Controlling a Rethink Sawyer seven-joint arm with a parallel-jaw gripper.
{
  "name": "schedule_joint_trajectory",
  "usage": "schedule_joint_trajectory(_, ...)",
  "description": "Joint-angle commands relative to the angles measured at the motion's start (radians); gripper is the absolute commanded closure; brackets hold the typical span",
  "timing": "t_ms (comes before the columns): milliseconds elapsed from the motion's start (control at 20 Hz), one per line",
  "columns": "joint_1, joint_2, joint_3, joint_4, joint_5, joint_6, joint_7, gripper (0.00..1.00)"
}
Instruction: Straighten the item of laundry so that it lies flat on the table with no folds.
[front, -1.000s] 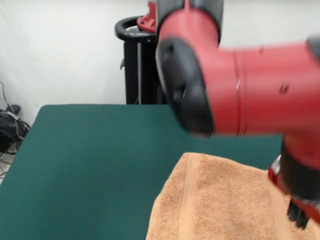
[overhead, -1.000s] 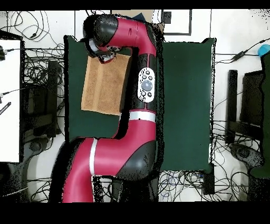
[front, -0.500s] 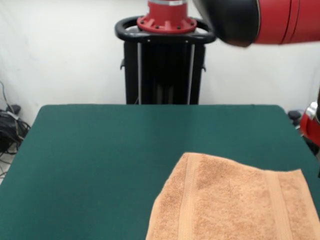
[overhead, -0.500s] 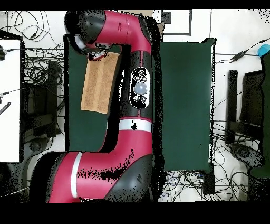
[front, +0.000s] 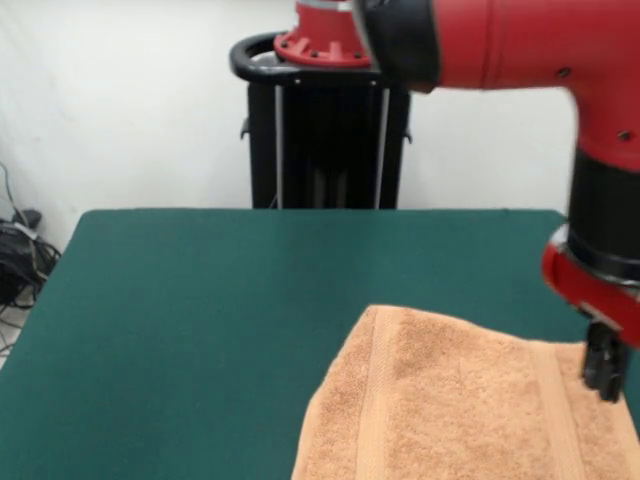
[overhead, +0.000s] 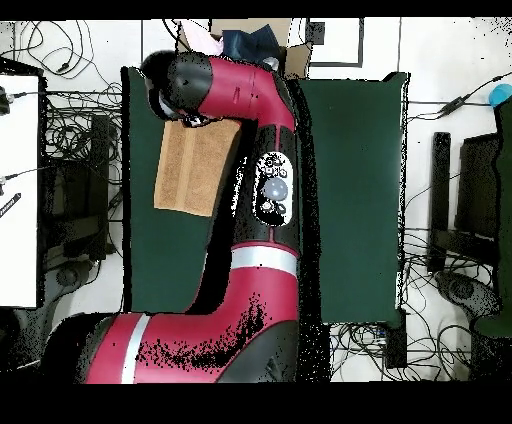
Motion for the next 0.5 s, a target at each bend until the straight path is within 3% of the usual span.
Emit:
schedule_joint_trajectory(50, -0.058, -0.039, 0.064, 0.374, -0.077, -0.103, -0.147, 1.0)
schedule_joint_trajectory(500, -0.12, -0.115, 0.1, 0.483, -0.149, -0.125, -0.226, 1.0)
